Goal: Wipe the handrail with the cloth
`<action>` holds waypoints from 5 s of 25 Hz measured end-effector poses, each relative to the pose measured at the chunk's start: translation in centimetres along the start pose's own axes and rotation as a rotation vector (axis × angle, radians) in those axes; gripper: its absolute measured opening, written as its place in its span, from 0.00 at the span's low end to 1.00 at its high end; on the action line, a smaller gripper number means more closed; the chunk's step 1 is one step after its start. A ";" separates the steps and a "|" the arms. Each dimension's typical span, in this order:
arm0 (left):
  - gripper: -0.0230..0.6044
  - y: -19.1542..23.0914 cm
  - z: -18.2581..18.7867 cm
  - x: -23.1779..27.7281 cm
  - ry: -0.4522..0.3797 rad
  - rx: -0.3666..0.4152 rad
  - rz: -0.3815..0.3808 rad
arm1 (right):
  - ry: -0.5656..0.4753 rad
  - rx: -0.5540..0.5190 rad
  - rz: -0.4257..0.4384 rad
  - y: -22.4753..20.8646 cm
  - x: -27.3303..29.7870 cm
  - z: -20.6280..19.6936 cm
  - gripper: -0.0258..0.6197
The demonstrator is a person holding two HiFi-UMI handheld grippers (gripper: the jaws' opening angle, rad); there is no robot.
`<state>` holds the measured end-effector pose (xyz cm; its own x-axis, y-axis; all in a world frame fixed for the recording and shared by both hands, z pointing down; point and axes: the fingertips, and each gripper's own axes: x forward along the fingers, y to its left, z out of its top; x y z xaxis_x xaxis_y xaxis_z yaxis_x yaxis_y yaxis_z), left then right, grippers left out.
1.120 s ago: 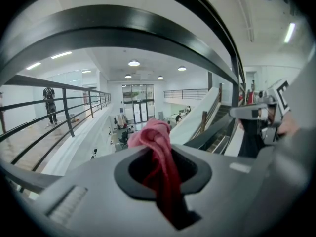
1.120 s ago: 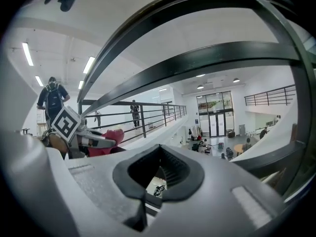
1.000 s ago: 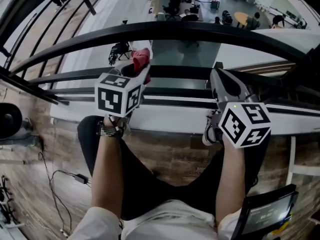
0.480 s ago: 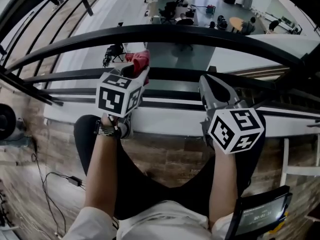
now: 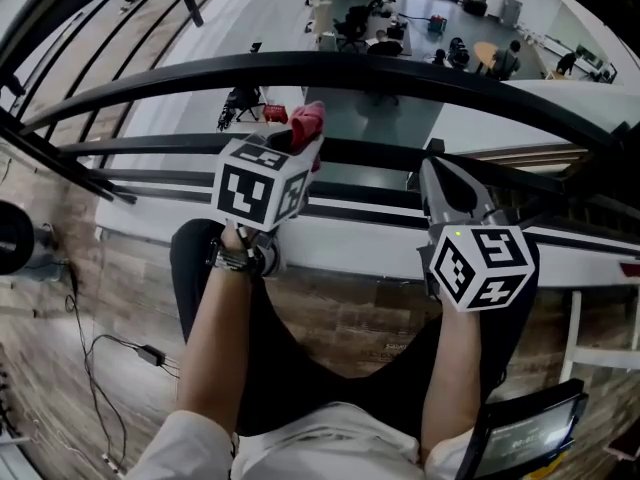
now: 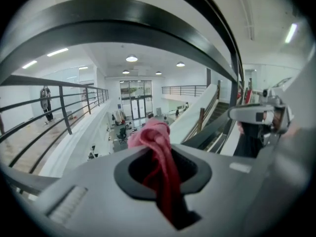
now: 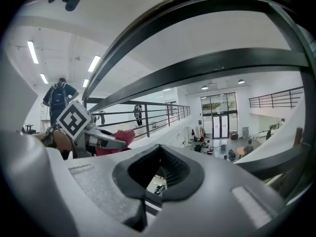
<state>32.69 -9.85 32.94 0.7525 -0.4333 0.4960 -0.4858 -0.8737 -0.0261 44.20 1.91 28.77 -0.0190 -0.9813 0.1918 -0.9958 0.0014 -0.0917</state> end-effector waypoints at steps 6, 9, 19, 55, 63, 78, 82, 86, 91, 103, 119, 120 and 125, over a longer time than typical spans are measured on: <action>0.14 -3.3 1.0 1.7 -0.018 -0.013 -0.045 | -0.012 0.039 -0.028 -3.0 -0.4 0.6 0.04; 0.14 -3.9 1.1 2.1 -0.008 -0.011 -0.051 | 0.006 0.033 -0.033 -4.3 -0.6 -0.1 0.04; 0.14 -5.6 2.0 2.9 -0.020 -0.024 -0.017 | 0.036 -0.019 -0.048 -8.9 -1.3 -0.4 0.04; 0.14 -21.5 7.9 11.2 0.051 0.026 -0.194 | 0.015 -0.015 -0.178 -22.8 -8.6 -0.4 0.04; 0.14 -27.9 10.3 13.8 0.091 0.069 -0.265 | 0.018 -0.025 -0.180 -24.8 -10.6 -0.3 0.04; 0.14 -33.4 11.5 16.9 0.037 0.060 -0.229 | 0.003 -0.064 -0.255 -26.1 -13.2 -0.1 0.04; 0.14 -34.3 11.7 17.2 -0.010 0.076 -0.204 | -0.007 -0.049 -0.278 -26.3 -13.8 0.2 0.04; 0.14 -36.4 12.4 18.1 0.012 0.116 -0.239 | 0.004 -0.034 -0.277 -26.7 -13.9 -0.1 0.04; 0.14 -37.4 12.5 18.7 0.017 0.145 -0.259 | -0.001 -0.048 -0.252 -25.7 -13.2 0.2 0.04; 0.13 -36.2 11.0 17.4 0.061 0.152 -0.319 | -0.009 -0.058 -0.221 -24.1 -12.3 0.7 0.04; 0.13 -25.5 7.0 11.9 0.088 0.126 -0.198 | 0.009 -0.107 -0.091 -15.7 -6.9 0.8 0.04; 0.13 -24.7 6.7 11.6 0.086 0.120 -0.188 | 0.016 -0.112 -0.080 -15.1 -6.4 0.7 0.04; 0.13 -20.7 5.2 9.8 0.083 0.100 -0.149 | 0.053 -0.145 -0.035 -12.2 -4.1 -0.4 0.04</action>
<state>52.44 2.86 33.78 0.7717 -0.2811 0.5705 -0.3218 -0.9463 -0.0311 56.42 5.99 29.48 0.0152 -0.9697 0.2437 -0.9984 -0.0013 0.0572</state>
